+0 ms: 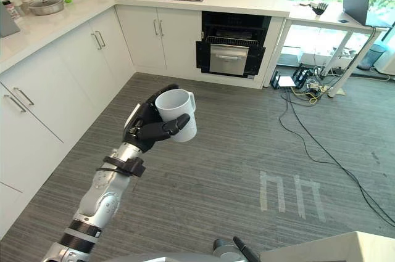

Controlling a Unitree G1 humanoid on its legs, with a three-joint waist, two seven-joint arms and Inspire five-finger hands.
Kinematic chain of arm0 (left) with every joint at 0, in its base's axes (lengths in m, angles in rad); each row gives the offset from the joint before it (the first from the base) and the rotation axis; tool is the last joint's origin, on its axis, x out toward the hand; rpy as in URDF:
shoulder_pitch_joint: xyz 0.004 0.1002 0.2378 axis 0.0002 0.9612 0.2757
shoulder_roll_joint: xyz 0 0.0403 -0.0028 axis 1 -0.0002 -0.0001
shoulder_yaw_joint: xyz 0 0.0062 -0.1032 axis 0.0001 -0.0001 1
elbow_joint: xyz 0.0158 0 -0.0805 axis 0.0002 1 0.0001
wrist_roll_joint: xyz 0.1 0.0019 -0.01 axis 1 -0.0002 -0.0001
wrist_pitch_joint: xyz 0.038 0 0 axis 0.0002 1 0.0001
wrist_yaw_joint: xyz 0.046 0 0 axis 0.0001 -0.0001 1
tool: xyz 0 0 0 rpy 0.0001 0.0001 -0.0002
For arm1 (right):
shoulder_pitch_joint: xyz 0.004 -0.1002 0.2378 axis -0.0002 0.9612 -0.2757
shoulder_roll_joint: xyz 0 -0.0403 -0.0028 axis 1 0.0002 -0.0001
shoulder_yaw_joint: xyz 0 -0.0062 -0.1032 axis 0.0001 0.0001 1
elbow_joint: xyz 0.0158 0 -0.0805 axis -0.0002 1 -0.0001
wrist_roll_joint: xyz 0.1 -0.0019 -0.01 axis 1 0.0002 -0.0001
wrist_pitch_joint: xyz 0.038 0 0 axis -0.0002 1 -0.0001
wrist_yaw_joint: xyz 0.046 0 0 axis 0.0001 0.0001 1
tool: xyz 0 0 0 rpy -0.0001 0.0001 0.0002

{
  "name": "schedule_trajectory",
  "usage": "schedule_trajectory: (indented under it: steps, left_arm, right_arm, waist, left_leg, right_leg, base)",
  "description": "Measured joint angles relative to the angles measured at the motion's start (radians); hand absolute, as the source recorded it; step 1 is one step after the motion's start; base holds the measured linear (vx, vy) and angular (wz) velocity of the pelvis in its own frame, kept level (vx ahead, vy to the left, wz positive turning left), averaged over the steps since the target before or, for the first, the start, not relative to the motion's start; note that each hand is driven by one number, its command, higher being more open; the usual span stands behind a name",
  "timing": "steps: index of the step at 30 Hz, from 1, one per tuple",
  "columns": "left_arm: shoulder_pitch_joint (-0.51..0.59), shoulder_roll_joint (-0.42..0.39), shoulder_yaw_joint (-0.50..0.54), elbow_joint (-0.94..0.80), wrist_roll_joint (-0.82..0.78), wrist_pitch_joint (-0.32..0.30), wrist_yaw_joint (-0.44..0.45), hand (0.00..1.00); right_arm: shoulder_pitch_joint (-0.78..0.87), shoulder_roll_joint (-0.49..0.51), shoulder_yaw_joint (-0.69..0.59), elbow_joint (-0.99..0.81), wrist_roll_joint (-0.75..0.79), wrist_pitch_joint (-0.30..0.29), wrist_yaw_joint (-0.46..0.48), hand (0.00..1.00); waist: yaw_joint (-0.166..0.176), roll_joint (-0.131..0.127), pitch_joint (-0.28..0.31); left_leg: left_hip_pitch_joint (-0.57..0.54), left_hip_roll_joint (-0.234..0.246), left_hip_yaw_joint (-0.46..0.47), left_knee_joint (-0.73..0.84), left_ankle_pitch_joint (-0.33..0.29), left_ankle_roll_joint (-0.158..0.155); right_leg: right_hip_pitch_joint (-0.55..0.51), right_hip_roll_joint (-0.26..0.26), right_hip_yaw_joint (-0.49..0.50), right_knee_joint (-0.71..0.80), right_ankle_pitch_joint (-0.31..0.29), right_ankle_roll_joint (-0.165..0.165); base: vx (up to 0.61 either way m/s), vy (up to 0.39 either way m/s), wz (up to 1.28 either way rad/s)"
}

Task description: Walk over to the sink, pick up the cup, carry it to the dishwasher, place the cup inside the dishwasher, then close the dishwasher door

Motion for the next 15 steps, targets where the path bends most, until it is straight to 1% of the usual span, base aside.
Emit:
schedule_trajectory:
  steps: [1,2,3,4,5,6,7,8,9,10,11,12,13,14,15]
  left_arm:
    - [0.0,-0.016,-0.02,-0.004,-0.001,0.027,0.021,0.0]
    - [0.0,-0.028,-0.04,-0.011,-0.002,0.057,0.042,0.0]
    - [0.0,-0.032,-0.05,-0.016,-0.002,0.073,0.054,0.0]
    - [0.0,-0.043,-0.072,-0.033,-0.003,0.103,0.078,0.0]
    - [0.0,-0.053,-0.094,-0.045,-0.004,0.129,0.096,0.0]
    - [0.0,-0.061,-0.104,-0.046,-0.004,0.143,0.104,0.0]
    - [0.0,-0.078,-0.116,-0.045,-0.004,0.173,0.122,0.0]
    - [0.0,-0.086,-0.131,-0.045,-0.004,0.19,0.137,0.0]
    - [0.005,-0.09,-0.133,-0.045,-0.004,0.196,0.139,0.0]
    - [0.008,-0.1,-0.132,-0.054,-0.006,0.199,0.146,0.0]
    - [0.012,-0.118,-0.131,-0.06,-0.017,0.202,0.149,0.0]
    - [0.031,-0.121,-0.13,-0.06,-0.023,0.21,0.153,0.0]
    - [0.041,-0.119,-0.128,-0.06,-0.023,0.213,0.155,0.0]
    - [0.051,-0.114,-0.127,-0.06,-0.024,0.214,0.155,0.0]
    - [0.052,-0.107,-0.122,-0.06,-0.024,0.214,0.151,0.0]
  right_arm:
    - [0.012,0.013,0.001,-0.021,0.002,0.0,0.003,1.0]
    - [0.024,0.021,0.003,-0.039,0.005,0.0,0.008,1.0]
    - [0.027,0.024,0.004,-0.041,0.014,-0.001,0.01,1.0]
    - [0.032,0.029,0.003,-0.041,0.035,-0.003,0.01,1.0]
    - [0.036,0.032,0.002,-0.041,0.038,-0.008,0.008,1.0]
    - [0.038,0.032,0.002,-0.04,0.038,-0.012,0.004,1.0]
    - [0.04,0.031,0.0,-0.038,0.037,-0.019,-0.008,1.0]
    - [0.039,0.028,0.001,-0.04,0.031,-0.022,-0.019,1.0]
    - [0.041,0.025,0.005,-0.042,0.028,-0.022,-0.026,1.0]
    - [0.04,0.02,0.011,-0.044,0.019,-0.024,-0.036,1.0]
    - [0.036,0.003,0.013,-0.051,-0.001,-0.026,-0.055,1.0]
    - [0.04,-0.011,0.014,-0.05,-0.024,-0.021,-0.079,1.0]
    - [0.041,-0.018,0.014,-0.047,-0.035,-0.021,-0.089,1.0]
    - [0.039,-0.028,0.014,-0.04,-0.047,-0.021,-0.095,1.0]
    - [0.022,-0.053,0.015,-0.036,-0.049,-0.02,-0.099,1.0]
  waist:
    - [0.008,-0.015,0.003]
    - [0.013,-0.024,0.006]
    - [0.016,-0.026,0.007]
    - [0.017,-0.028,0.008]
    - [0.016,-0.028,0.009]
    - [0.017,-0.03,0.008]
    - [0.018,-0.025,0.001]
    - [0.014,-0.009,-0.009]
    - [0.015,-0.008,-0.011]
    - [0.017,-0.001,-0.004]
    - [0.011,0.026,0.013]
    - [0.014,0.028,0.014]
    - [0.022,0.024,0.017]
    - [0.028,0.019,0.023]
    - [0.034,0.018,0.025]
  left_leg:
    - [0.0,-0.001,0.0,0.031,-0.026,0.011]
    - [-0.002,-0.003,0.001,0.064,-0.046,0.017]
    - [-0.006,-0.003,0.003,0.082,-0.057,0.018]
    - [-0.018,-0.004,0.006,0.124,-0.081,0.021]
    - [-0.031,-0.004,0.011,0.164,-0.107,0.022]
    - [-0.037,-0.004,0.013,0.182,-0.12,0.022]
    - [-0.042,0.0,0.014,0.209,-0.142,0.017]
    - [-0.05,0.018,0.012,0.246,-0.171,0.006]
    - [-0.049,0.032,0.017,0.262,-0.186,-0.002]
    - [-0.102,0.091,0.029,0.458,-0.23,0.005]
    - [-0.248,0.198,0.019,0.789,-0.208,0.024]
    - [-0.307,0.241,0.0,0.931,-0.119,0.032]
    - [-0.321,0.25,-0.007,0.981,-0.059,0.031]
    - [-0.331,0.249,-0.007,1.003,-0.073,0.03]
    - [-0.348,0.241,0.02,0.951,-0.116,0.032]
  right_leg:
    - [-0.021,-0.007,-0.03,0.074,-0.03,-0.003]
    - [-0.046,-0.019,-0.073,0.149,-0.056,-0.009]
    - [-0.058,-0.027,-0.095,0.182,-0.067,-0.012]
    - [-0.079,-0.042,-0.129,0.238,-0.09,-0.017]
    - [-0.092,-0.059,-0.162,0.28,-0.124,-0.023]
    - [-0.097,-0.066,-0.18,0.293,-0.143,-0.028]
    - [-0.096,-0.071,-0.204,0.308,-0.181,-0.041]
    - [-0.097,-0.067,-0.235,0.34,-0.216,-0.056]
    - [-0.095,-0.064,-0.253,0.36,-0.239,-0.062]
    - [-0.073,-0.043,-0.285,0.387,-0.296,-0.074]
    - [-0.059,-0.016,-0.321,0.413,-0.339,-0.092]
    - [-0.022,-0.007,-0.329,0.4,-0.354,-0.096]
    - [0.009,-0.009,-0.328,0.384,-0.36,-0.096]
    - [0.05,-0.013,-0.327,0.348,-0.356,-0.104]
    - [0.089,-0.025,-0.321,0.305,-0.351,-0.104]
  base:
    - [-0.15,-0.023,-0.02]
    - [-0.12,-0.014,-0.04]
    - [-0.12,-0.008,-0.03]
    - [-0.05,-0.004,0.01]
    - [-0.03,-0.011,0.02]
    - [0.03,-0.033,-0.03]
    - [0.1,-0.061,-0.01]
    - [0.14,-0.083,-0.05]
    - [0.2,-0.133,0.01]
    - [0.19,-0.146,0.23]
    - [0.24,-0.17,0.37]
    - [0.21,-0.116,0.37]
    - [0.31,-0.094,0.13]
    - [0.37,-0.049,0.03]
    - [0.38,-0.023,-0.12]
